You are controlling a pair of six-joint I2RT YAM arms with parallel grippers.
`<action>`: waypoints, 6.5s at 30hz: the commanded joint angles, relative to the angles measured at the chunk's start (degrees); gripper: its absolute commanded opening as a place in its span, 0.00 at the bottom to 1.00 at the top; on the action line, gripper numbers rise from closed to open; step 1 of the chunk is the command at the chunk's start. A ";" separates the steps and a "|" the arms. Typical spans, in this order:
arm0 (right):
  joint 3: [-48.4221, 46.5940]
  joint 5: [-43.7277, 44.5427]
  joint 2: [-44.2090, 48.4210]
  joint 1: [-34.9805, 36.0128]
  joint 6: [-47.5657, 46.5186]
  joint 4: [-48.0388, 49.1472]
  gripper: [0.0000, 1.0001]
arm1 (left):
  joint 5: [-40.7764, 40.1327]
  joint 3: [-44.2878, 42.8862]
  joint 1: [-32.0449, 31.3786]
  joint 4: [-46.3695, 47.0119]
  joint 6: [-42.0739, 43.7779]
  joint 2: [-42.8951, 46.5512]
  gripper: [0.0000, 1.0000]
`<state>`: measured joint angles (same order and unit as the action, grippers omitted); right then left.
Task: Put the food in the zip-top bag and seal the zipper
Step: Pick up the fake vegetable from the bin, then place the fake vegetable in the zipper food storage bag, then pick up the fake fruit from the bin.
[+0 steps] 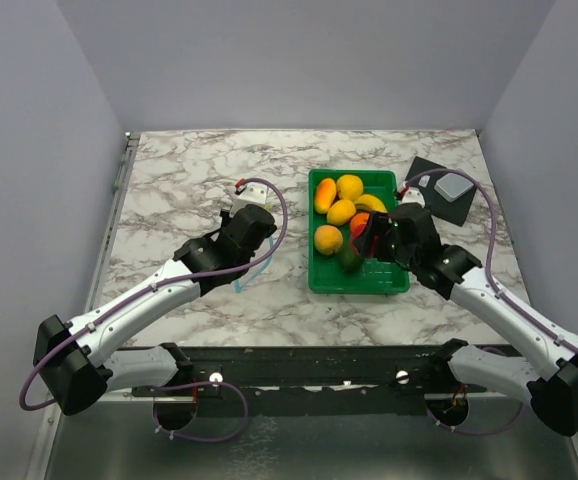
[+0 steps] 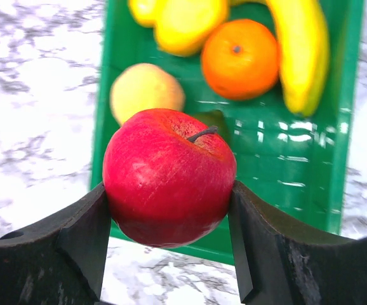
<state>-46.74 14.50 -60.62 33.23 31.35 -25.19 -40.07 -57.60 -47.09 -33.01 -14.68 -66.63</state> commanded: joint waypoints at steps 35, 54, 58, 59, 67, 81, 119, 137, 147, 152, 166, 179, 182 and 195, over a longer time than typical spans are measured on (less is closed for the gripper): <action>-14.52 -21.39 -16.98 16.79 -3.23 24.48 0.21 | 3.29 0.91 0.13 1.99 0.36 2.90 0.00; -19.46 -16.71 -27.68 21.30 -4.01 23.30 0.22 | 5.47 1.44 0.09 3.48 0.14 5.06 0.00; -20.05 -14.85 -28.68 22.02 -4.44 22.45 0.28 | 5.48 1.53 0.22 3.66 0.19 5.35 0.00; -20.06 -14.83 -28.86 22.11 -4.46 22.53 0.30 | 5.45 1.53 0.18 3.74 0.24 5.43 0.00; -20.06 -14.75 -29.64 22.97 -4.54 23.18 0.57 | 5.23 1.79 0.11 4.18 0.40 5.90 0.00; -18.74 -14.87 -27.27 23.71 -4.56 24.41 0.89 | 4.96 1.93 0.20 4.19 0.59 5.97 0.00; -7.89 22.35 -12.16 19.74 8.89 -2.87 0.85 | 2.97 2.15 0.11 4.36 0.39 7.66 0.00; -7.98 17.65 -22.47 10.06 17.43 -3.90 0.92 | 2.97 2.23 0.14 4.44 0.67 8.02 0.00; -6.53 14.44 -27.09 7.27 20.07 0.52 0.90 | 2.37 2.32 0.09 4.45 0.73 8.18 0.00; -5.85 14.13 -28.09 6.61 20.68 1.75 0.87 | 2.41 2.32 0.15 4.43 0.87 8.10 0.00; -3.00 14.53 -26.64 5.97 21.39 2.93 0.50 | 2.37 2.36 0.16 4.45 0.93 8.10 0.00; -2.46 12.60 -16.62 5.97 17.53 3.12 0.28 | 2.42 2.32 0.16 4.45 0.96 7.92 0.00; -1.99 9.38 -13.22 5.97 15.29 5.29 0.27 | 2.46 2.32 0.16 4.45 0.95 7.96 0.00; -1.74 -10.39 -3.52 7.00 3.70 18.39 0.24 | 2.61 2.32 0.22 4.45 0.88 8.03 0.00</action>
<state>-49.32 11.77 -66.11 39.66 38.46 -12.97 -36.05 -55.79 -47.09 -29.63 -14.13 -59.51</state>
